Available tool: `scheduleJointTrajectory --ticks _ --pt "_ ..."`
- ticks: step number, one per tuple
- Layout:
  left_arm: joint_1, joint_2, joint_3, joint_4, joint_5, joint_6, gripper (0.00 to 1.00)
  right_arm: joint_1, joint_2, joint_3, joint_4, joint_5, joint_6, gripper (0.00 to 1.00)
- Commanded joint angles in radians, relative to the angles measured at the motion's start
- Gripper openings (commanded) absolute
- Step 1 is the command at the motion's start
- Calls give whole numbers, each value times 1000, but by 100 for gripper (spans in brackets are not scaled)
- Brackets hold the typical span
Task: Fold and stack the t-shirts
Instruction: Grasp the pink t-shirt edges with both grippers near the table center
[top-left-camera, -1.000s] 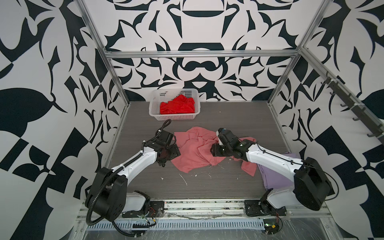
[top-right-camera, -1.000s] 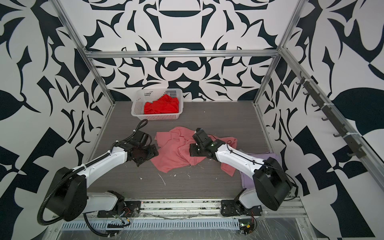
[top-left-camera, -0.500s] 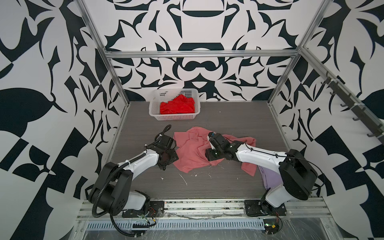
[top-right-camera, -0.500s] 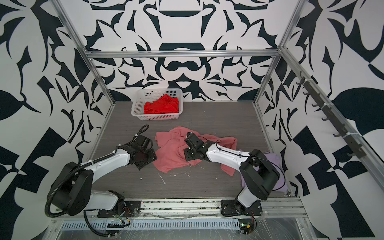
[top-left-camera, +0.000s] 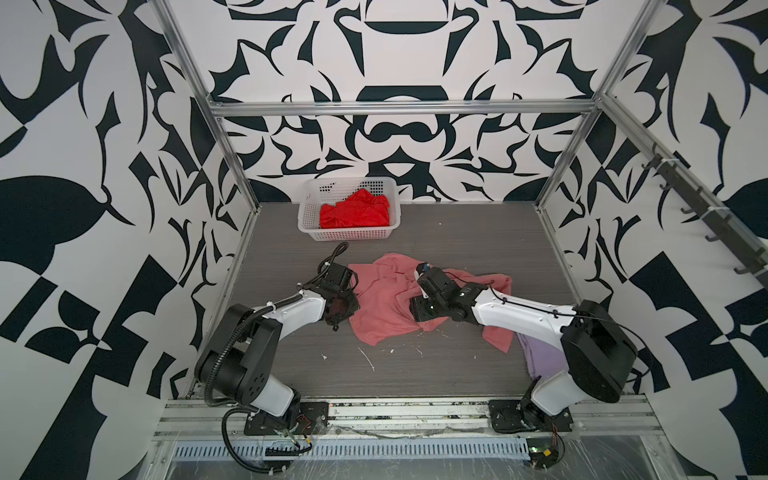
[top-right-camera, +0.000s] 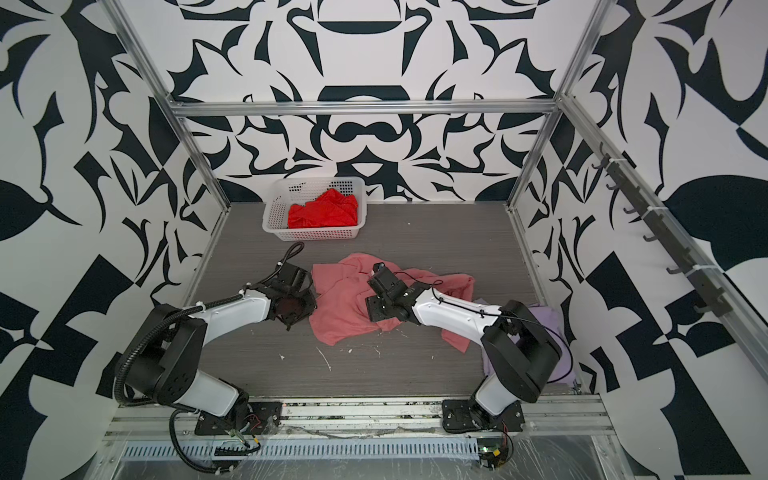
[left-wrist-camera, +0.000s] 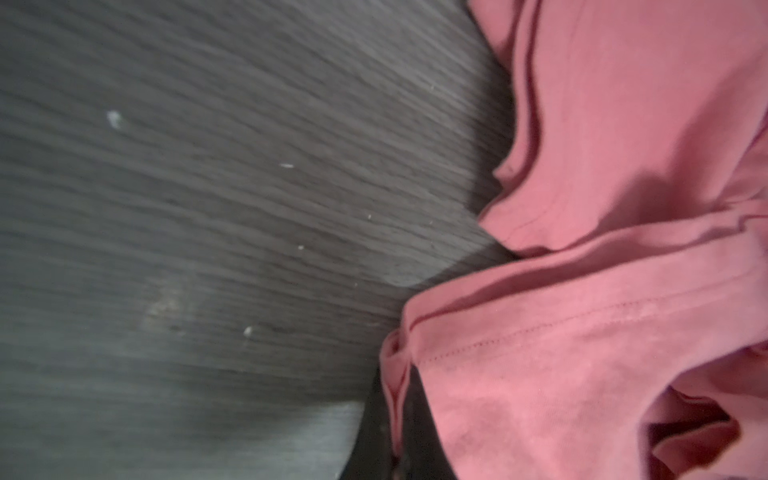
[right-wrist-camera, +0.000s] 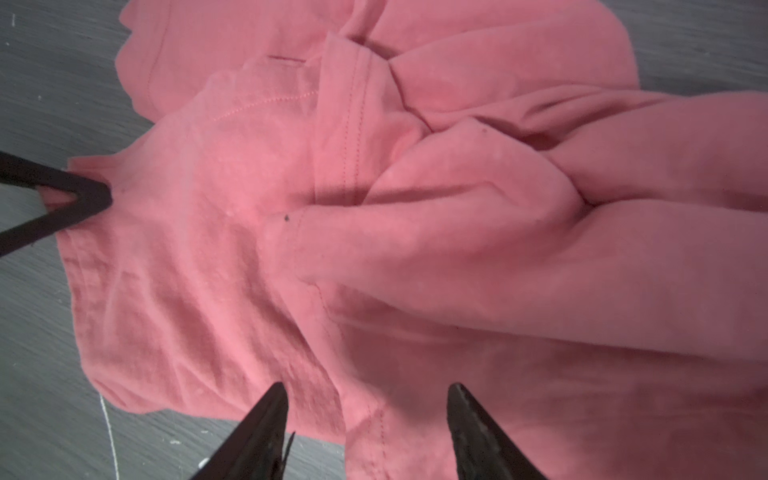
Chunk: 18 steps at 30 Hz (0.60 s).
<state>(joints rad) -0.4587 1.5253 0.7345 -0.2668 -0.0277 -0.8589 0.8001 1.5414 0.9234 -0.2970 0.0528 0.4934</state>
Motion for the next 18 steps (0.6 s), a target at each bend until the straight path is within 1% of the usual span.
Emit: scheduleJointTrajectory --ticks 1,5,7,9,11,15,16,18 --pt "-3 -21 32 -51 -17 27 0 23 -32 -27 -28 7 0 65" --pt "-3 -26 37 -68 -14 34 0 51 -35 -57 -34 25 12 65" --pt "-3 -28 36 -69 -12 34 0 65 -39 -69 -36 46 26 72" --pt "-3 -28 36 -71 -11 34 0 76 -37 -80 -32 65 36 73" --pt "-3 -28 36 -72 -12 34 0 83 -22 -83 -27 83 47 70" --pt "-3 -45 39 -83 -12 35 0 84 14 -86 -22 130 72 59" --pt "-3 -52 39 -83 -11 34 0 84 16 -85 -24 178 78 58" --pt "-3 -67 37 -89 -13 34 0 85 14 -85 -27 218 89 55"
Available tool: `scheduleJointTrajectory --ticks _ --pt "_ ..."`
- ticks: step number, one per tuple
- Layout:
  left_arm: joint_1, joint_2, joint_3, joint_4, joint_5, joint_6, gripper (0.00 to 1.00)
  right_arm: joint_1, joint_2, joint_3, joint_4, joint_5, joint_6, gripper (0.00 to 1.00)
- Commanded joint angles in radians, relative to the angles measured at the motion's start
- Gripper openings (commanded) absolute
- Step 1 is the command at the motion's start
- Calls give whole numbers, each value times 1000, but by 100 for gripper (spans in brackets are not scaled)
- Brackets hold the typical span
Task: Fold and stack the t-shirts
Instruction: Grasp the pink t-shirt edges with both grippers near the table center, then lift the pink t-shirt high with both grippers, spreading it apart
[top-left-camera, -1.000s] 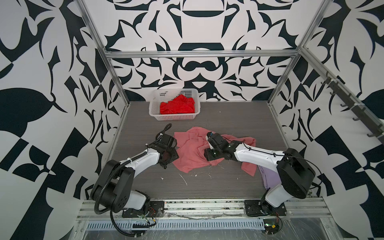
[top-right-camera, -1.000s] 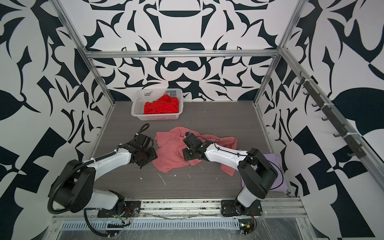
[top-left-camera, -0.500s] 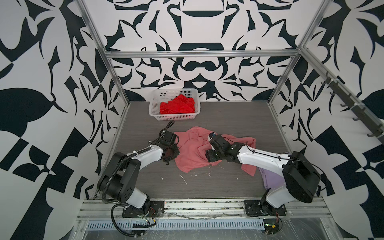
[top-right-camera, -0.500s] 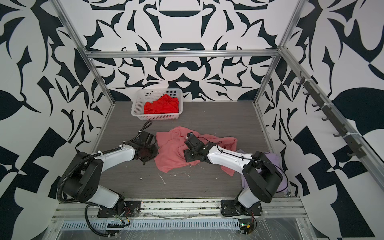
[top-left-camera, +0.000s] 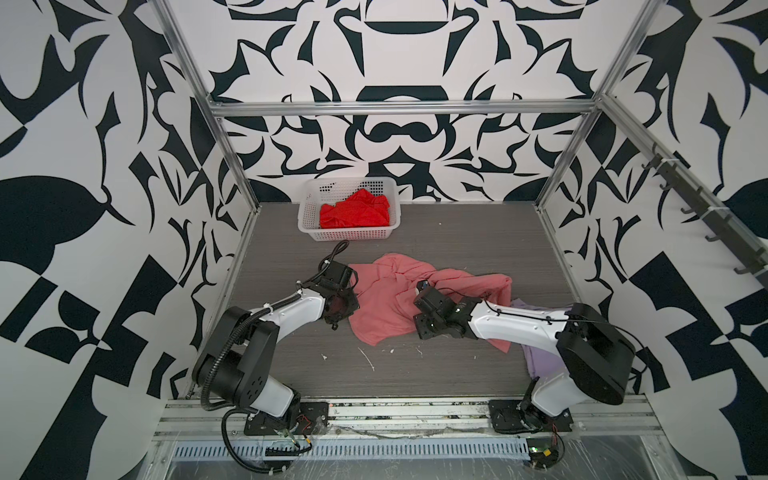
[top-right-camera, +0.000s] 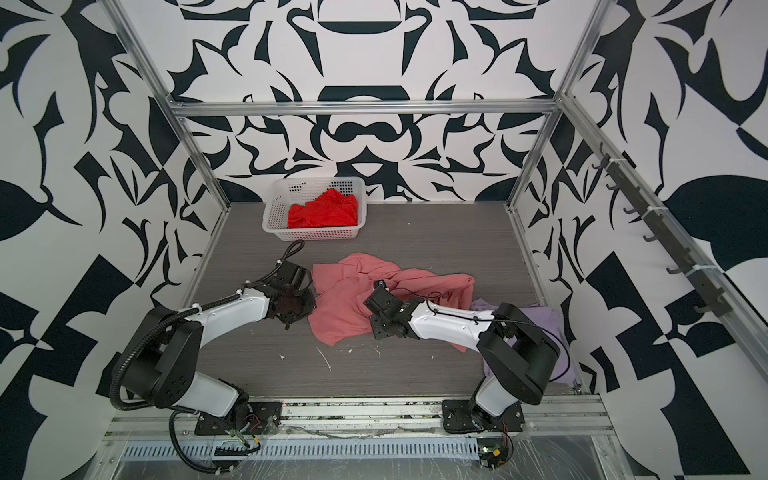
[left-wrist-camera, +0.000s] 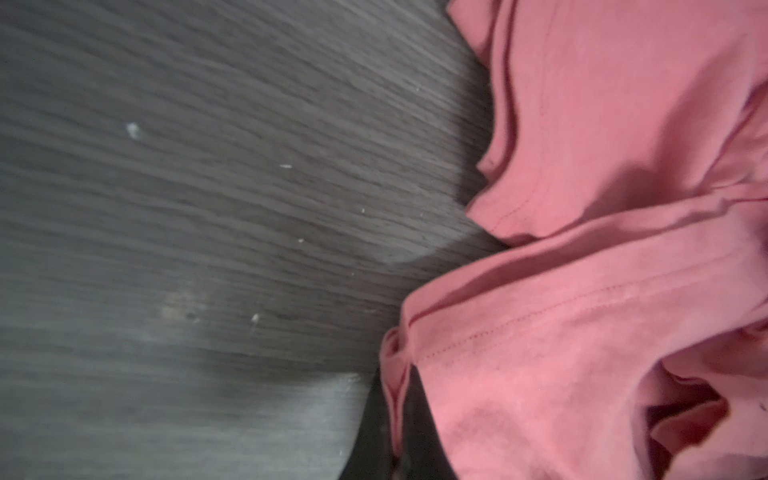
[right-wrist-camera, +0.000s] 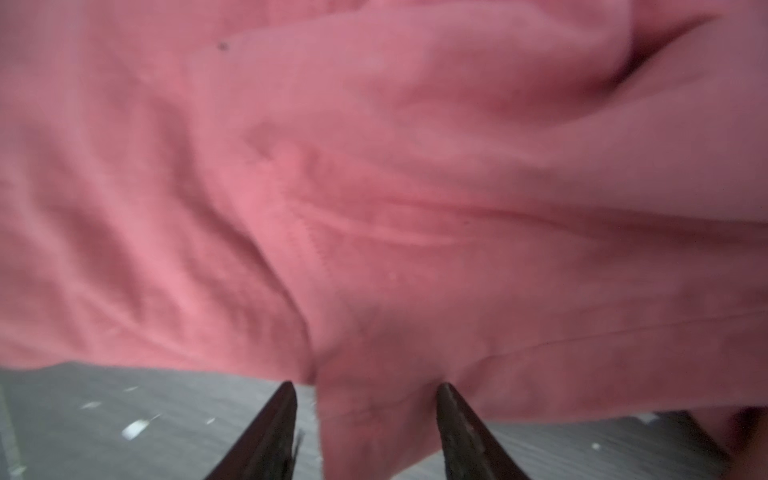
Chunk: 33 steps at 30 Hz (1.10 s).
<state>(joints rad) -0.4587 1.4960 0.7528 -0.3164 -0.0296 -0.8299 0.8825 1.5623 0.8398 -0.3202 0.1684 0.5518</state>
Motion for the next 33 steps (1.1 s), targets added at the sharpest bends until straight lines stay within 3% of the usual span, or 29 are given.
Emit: scheduleJointTrajectory --ticks 1,8,10,13,15,21,26,29,33 --pt "-3 -44 19 -42 -15 4 0 2 -8 0 -3 112 33 55" --pt "-3 -96 28 -53 -38 -9 0 2 42 2 1 94 29 51" --pt "-3 -112 28 -57 -39 -16 0 2 46 1 -6 116 34 41" --pt "-4 -140 22 -62 -46 -23 0 2 31 13 -31 143 39 10" --pt "-3 -164 23 -77 -62 -25 0 1 5 31 -63 165 52 1" --pt "-1 -292 82 -177 -162 -4 0 -5 -168 172 -290 379 75 0" --pt "48 -433 214 -265 -233 75 0 -82 -368 317 -451 542 69 0" --pt "71 -517 329 -307 -317 151 0 -117 -514 425 -450 637 -20 0" --pt "89 -570 500 -357 -412 267 0 -132 -621 555 -308 708 -247 0"
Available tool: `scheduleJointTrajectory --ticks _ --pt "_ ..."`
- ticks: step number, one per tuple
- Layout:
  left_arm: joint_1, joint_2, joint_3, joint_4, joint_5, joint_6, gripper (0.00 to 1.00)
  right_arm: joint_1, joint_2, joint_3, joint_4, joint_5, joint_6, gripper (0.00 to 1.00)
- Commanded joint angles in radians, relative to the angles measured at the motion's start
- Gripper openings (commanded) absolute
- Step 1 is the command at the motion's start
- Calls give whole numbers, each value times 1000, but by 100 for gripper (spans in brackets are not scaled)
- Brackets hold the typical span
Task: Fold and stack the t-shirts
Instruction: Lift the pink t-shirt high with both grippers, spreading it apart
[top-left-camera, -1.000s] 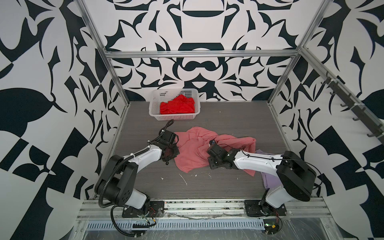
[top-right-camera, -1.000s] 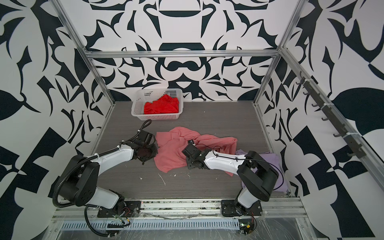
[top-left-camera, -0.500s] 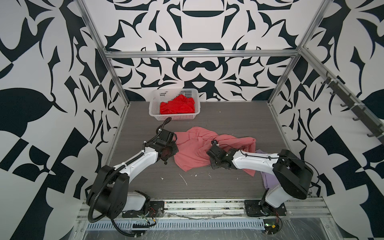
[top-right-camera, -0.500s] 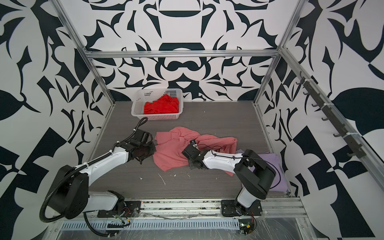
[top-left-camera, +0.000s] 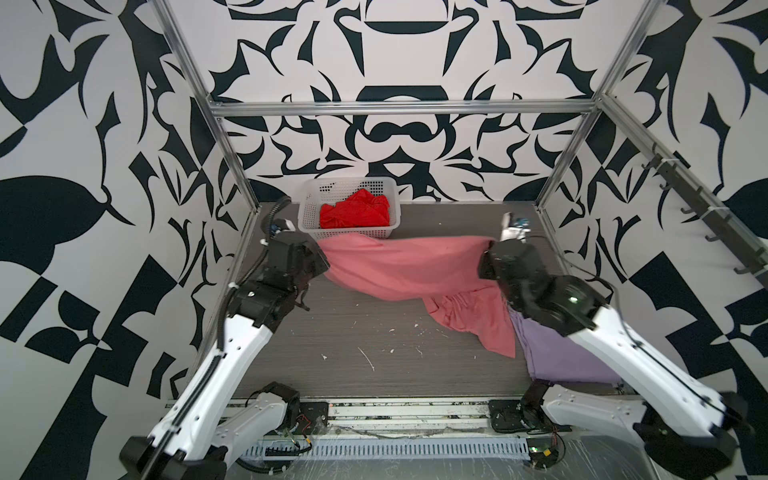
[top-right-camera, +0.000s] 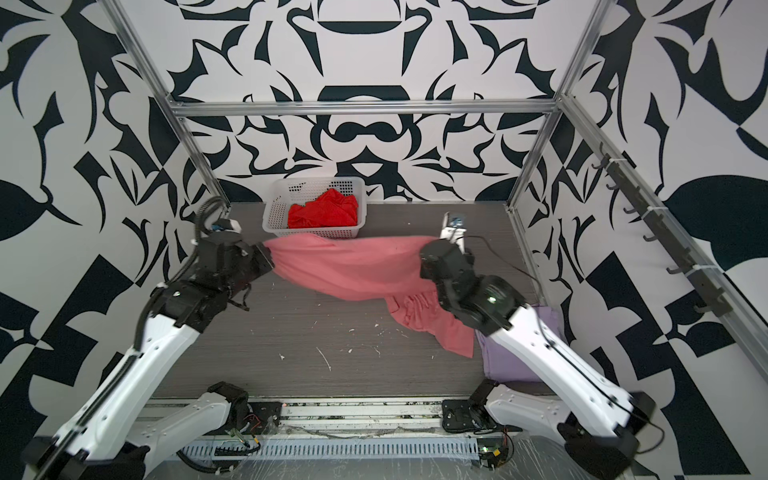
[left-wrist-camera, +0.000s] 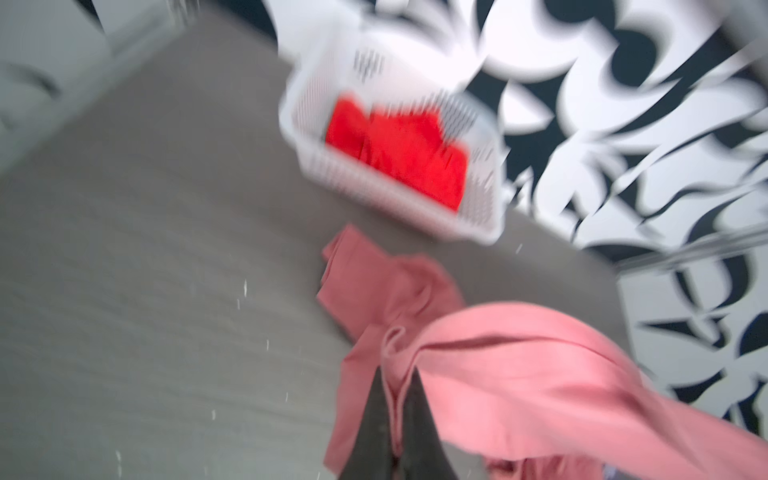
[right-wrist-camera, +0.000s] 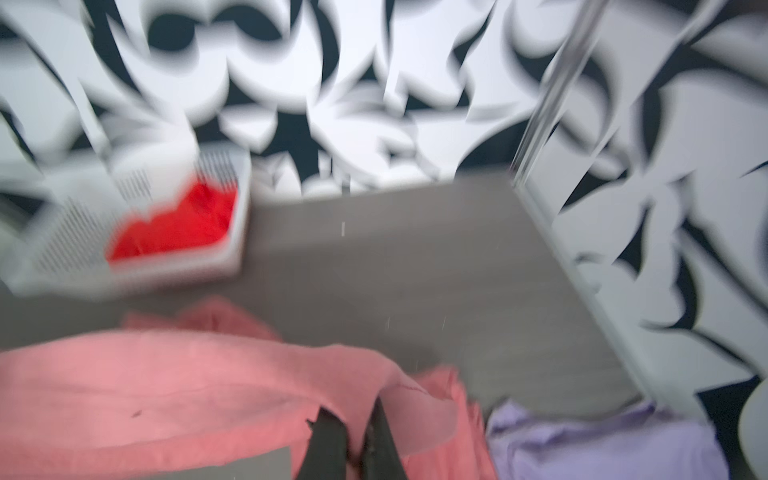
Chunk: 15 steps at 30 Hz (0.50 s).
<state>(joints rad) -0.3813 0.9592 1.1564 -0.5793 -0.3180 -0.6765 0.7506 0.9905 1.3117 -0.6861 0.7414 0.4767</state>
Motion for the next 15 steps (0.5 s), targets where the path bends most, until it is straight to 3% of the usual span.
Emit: scheduleJointTrajectory --ticks 1,7,15 --pt "13 -37 134 -97 -134 133 0 0 -51 121 76 141 -210 0" --pt "13 -64 338 -70 -135 228 0 0 -40 352 184 96 -423 0" --pt "13 -59 549 58 -29 333 0 0 37 543 297 -89 -600 0"
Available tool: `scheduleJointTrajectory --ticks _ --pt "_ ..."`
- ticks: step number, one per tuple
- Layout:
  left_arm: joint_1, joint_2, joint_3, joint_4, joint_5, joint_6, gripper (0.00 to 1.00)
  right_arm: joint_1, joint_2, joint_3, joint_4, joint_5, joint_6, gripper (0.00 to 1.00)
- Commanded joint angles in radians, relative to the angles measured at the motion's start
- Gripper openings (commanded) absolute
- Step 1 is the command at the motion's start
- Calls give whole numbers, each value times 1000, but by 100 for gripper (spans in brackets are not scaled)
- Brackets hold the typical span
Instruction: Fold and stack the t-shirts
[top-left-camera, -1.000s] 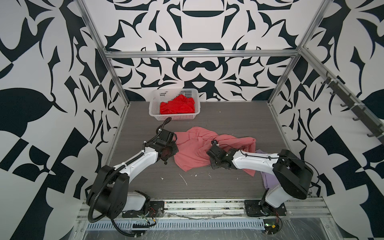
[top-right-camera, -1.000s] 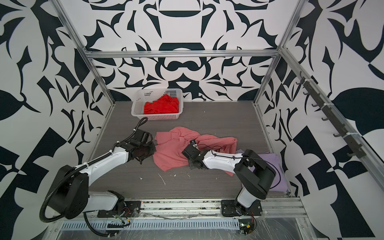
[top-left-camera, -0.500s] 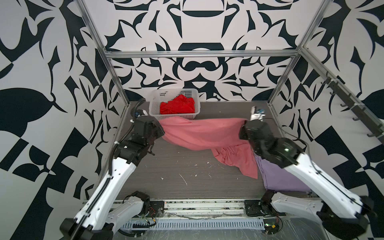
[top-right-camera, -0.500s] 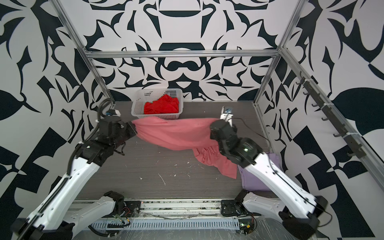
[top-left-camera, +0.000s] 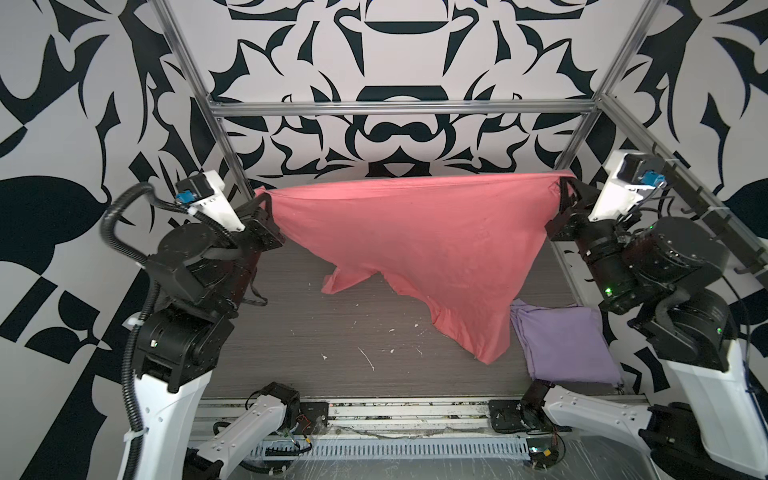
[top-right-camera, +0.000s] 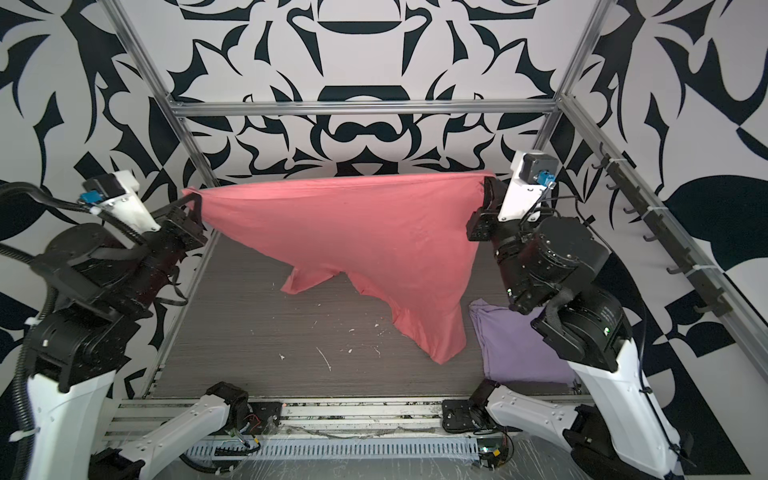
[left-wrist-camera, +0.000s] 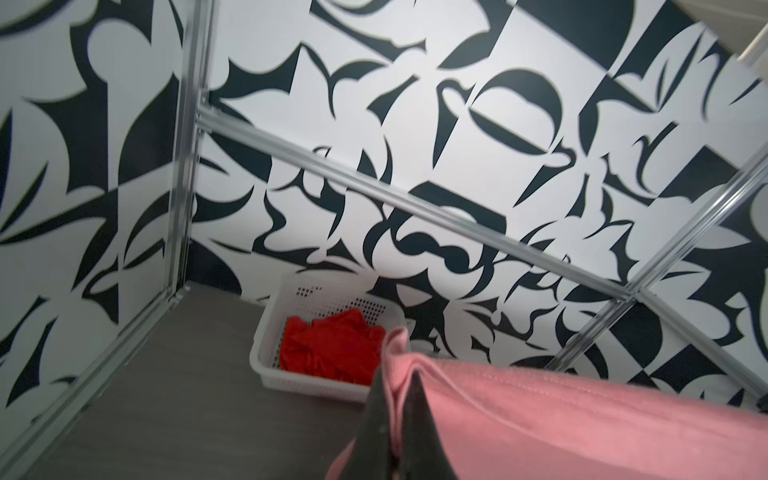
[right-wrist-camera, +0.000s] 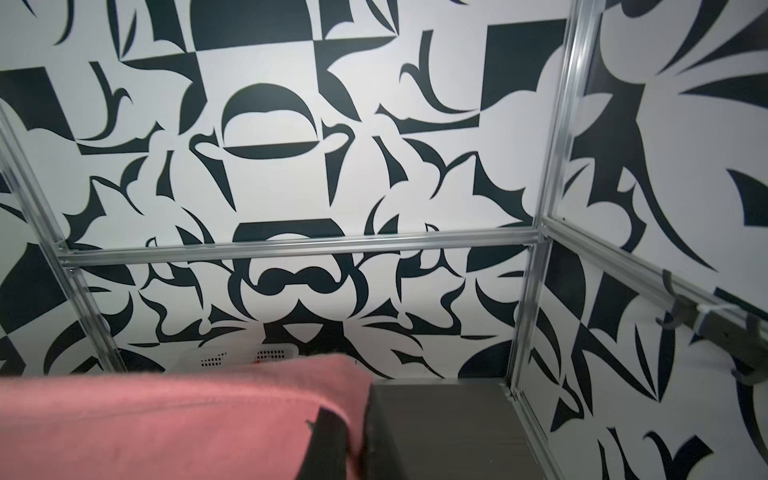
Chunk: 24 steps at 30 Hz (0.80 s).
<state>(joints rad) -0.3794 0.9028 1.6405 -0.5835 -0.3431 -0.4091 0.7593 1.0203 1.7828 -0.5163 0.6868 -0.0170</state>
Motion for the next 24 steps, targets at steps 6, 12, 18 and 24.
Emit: scheduleJointTrajectory --ticks 6,12,18,24 --pt "12 51 143 147 52 102 0 -10 90 158 200 -98 -185 0" --pt "12 143 195 180 155 73 0 -9 109 145 279 -55 -266 0" --pt "6 282 178 169 392 -83 0 -11 177 119 417 29 -448 0" --pt "-153 363 118 295 466 -163 0 -125 254 151 506 -14 -428 0"
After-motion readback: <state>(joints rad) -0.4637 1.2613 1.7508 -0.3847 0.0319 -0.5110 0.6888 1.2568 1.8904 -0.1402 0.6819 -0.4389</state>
